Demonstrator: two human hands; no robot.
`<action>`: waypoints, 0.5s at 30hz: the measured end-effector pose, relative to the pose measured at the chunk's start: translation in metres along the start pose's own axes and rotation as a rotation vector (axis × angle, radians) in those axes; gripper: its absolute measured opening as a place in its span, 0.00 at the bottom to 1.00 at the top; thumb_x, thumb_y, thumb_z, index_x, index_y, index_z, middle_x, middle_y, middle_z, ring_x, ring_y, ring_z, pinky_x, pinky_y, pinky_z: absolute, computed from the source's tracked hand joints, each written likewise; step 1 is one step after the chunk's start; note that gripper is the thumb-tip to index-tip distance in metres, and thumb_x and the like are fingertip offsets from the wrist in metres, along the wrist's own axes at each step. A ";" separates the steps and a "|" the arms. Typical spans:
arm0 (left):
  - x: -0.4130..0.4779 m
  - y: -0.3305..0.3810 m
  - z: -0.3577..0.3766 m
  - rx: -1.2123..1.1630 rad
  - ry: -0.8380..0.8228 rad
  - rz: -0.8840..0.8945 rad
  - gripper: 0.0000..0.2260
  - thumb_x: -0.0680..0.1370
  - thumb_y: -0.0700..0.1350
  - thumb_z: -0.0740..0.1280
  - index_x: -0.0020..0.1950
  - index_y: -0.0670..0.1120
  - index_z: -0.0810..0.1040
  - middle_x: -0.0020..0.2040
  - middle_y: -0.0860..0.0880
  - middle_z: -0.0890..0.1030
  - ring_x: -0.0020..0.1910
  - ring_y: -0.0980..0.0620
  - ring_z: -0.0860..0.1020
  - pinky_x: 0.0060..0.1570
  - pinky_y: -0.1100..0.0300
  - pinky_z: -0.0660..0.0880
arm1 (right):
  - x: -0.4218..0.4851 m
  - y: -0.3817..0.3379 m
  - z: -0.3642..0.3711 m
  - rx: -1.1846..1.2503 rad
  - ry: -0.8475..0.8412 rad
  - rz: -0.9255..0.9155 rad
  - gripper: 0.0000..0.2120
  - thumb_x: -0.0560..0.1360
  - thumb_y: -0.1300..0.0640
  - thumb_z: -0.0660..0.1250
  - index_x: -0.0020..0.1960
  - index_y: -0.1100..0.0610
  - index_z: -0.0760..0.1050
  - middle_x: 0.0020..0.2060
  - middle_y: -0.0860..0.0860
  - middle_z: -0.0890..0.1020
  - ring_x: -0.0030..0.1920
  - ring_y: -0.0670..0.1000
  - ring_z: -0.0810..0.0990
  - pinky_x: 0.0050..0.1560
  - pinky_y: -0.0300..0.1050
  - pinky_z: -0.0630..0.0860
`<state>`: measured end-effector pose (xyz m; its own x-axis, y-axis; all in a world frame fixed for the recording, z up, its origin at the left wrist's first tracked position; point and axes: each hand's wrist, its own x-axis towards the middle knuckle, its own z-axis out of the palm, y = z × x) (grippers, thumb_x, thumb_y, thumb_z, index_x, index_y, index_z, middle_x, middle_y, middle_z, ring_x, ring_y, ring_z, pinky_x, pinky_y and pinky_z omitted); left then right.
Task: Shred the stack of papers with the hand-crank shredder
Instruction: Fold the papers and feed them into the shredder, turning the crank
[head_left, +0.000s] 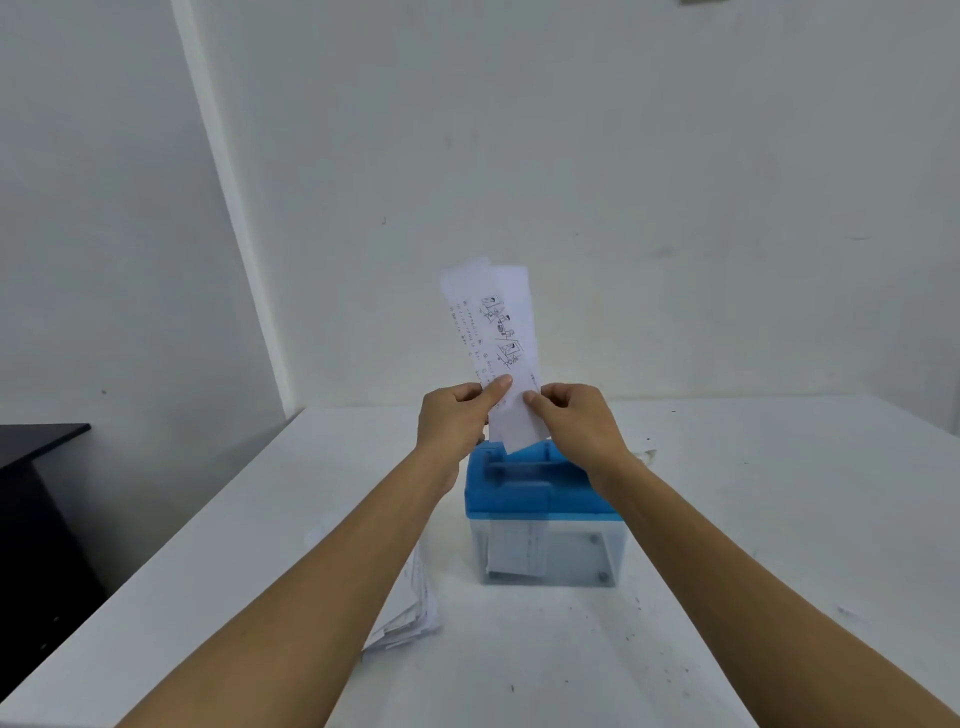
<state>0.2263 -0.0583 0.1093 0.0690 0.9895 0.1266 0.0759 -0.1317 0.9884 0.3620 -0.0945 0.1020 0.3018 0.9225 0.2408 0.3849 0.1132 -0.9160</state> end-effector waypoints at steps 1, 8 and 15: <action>0.000 -0.002 0.002 -0.007 -0.010 -0.003 0.12 0.77 0.55 0.72 0.50 0.48 0.84 0.48 0.50 0.85 0.45 0.51 0.81 0.38 0.61 0.77 | 0.000 0.000 0.000 0.025 0.025 -0.003 0.12 0.82 0.48 0.63 0.51 0.54 0.80 0.45 0.49 0.83 0.45 0.49 0.81 0.42 0.39 0.79; -0.007 -0.009 0.008 -0.171 -0.169 -0.034 0.13 0.80 0.47 0.70 0.59 0.40 0.84 0.53 0.46 0.85 0.49 0.48 0.85 0.45 0.60 0.82 | 0.004 0.000 0.010 0.181 0.177 0.042 0.12 0.84 0.51 0.58 0.56 0.55 0.78 0.47 0.50 0.81 0.44 0.46 0.78 0.37 0.36 0.73; -0.010 -0.009 0.008 -0.124 -0.206 -0.006 0.09 0.81 0.47 0.69 0.54 0.43 0.85 0.50 0.46 0.86 0.48 0.49 0.86 0.45 0.58 0.83 | 0.003 -0.002 0.020 0.298 0.214 0.063 0.12 0.85 0.51 0.53 0.62 0.55 0.71 0.55 0.51 0.77 0.51 0.50 0.76 0.45 0.40 0.72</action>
<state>0.2332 -0.0675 0.0980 0.2717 0.9556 0.1137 -0.0446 -0.1055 0.9934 0.3446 -0.0850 0.0984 0.5048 0.8363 0.2138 0.0985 0.1902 -0.9768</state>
